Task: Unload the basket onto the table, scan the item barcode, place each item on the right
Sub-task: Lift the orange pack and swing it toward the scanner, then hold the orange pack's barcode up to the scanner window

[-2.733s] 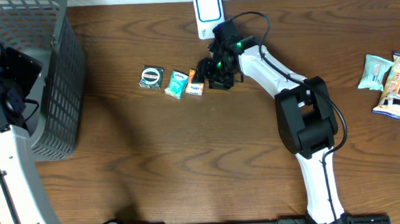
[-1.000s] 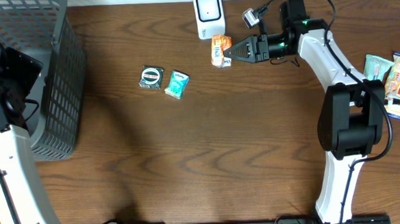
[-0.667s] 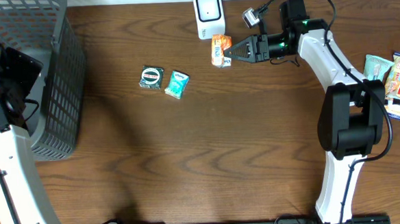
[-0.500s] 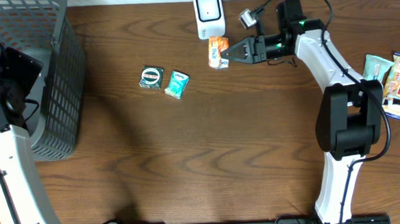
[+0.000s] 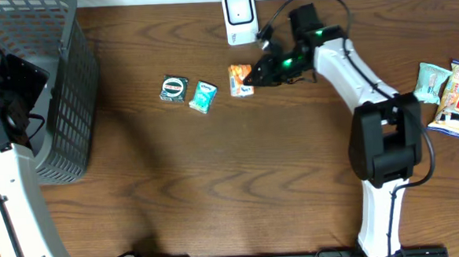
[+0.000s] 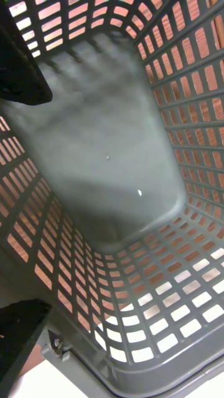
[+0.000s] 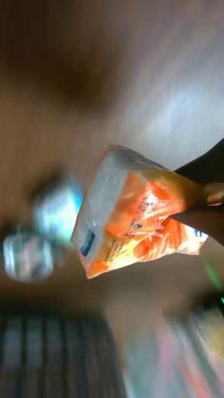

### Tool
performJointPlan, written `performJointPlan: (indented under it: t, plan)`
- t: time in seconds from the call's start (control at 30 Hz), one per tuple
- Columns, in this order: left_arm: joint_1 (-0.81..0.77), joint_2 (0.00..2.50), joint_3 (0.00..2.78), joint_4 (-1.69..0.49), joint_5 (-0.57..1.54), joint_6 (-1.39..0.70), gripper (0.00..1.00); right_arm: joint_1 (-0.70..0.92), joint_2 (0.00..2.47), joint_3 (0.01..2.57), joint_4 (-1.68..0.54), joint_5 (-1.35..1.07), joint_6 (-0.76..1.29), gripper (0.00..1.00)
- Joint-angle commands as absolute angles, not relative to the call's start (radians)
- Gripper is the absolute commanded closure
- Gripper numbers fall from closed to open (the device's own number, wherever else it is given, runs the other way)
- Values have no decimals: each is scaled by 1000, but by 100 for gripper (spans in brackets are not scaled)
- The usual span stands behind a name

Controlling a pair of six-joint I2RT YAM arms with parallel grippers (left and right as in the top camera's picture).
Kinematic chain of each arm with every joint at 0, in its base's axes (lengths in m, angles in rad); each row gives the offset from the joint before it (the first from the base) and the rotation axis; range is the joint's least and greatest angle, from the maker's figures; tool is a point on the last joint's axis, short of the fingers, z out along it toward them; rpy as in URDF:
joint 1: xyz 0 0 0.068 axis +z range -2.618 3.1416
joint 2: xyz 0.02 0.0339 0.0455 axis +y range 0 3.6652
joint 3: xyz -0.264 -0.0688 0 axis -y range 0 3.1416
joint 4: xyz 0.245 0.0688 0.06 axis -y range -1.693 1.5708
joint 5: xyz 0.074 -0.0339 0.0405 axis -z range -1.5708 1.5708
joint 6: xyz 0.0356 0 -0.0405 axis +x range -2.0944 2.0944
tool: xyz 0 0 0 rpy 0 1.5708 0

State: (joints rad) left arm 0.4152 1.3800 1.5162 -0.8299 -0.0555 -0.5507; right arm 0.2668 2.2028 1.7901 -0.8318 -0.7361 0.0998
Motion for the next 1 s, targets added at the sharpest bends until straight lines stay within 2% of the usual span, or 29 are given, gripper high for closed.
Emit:
performJointPlan:
  t: [0.0, 0.13, 0.23, 0.5, 0.6, 0.77, 0.97]
  plan:
    - [419, 1380, 1522, -830, -65, -555, 2, 346, 2193, 1804, -807, -166, 134, 99]
    - [419, 1380, 1522, -830, -65, -555, 2, 411, 2193, 1855, -758, 193, 46, 99]
    - [419, 1380, 1522, -830, -65, -555, 2, 440, 2195, 1899, -680, 340, -68, 99]
    - [419, 1380, 1522, -830, -64, -555, 2, 410, 2213, 2070, -528, 337, -190, 99]
    - [419, 1380, 1522, -830, -64, -555, 2, 390, 2223, 2082, -390, 305, -239, 99]
    - [419, 1380, 1522, -830, -64, -555, 2, 380, 2263, 2082, -189, 179, -539, 99]
    - [419, 1380, 1522, -830, -65, -555, 2, 386, 2331, 2082, -159, 177, -889, 99]
